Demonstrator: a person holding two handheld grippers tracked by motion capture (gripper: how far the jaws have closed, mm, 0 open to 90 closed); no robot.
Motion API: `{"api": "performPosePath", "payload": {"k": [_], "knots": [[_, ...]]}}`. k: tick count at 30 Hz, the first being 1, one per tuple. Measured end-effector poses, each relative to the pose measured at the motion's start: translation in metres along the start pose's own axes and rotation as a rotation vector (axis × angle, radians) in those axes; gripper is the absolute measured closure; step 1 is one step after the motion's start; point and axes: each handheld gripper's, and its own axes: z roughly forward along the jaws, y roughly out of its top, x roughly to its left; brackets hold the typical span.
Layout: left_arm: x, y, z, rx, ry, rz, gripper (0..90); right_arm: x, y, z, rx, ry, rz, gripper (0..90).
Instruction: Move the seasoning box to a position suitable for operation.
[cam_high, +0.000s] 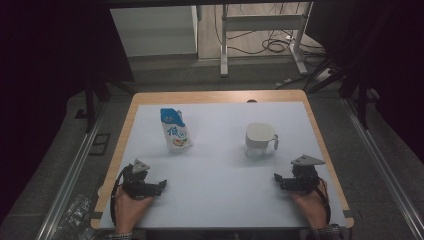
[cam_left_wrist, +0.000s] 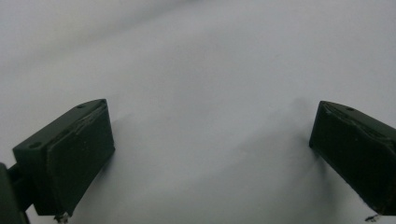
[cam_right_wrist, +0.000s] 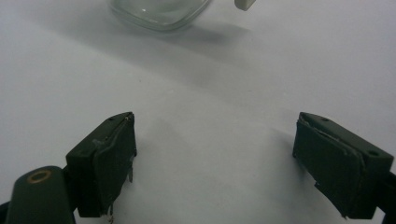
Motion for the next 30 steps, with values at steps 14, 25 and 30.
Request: {"api": "performPosePath", "payload": {"k": [14,25,30], "knots": [[0.0002,-0.0001,-0.0002,0.0,0.0,0.001,0.0,-0.0003,0.0003,-0.0001,0.004,0.004,0.005,13.7],[0.0001,-0.0002,-0.0001,-0.002,0.0,-0.001,0.1,-0.0007,0.0013,-0.0001,0.01,0.008,0.014,13.8],[0.0001,-0.0002,-0.0001,-0.002,0.0,-0.002,0.1,0.0005,0.0028,0.0,0.017,-0.004,0.026,14.9]]}}
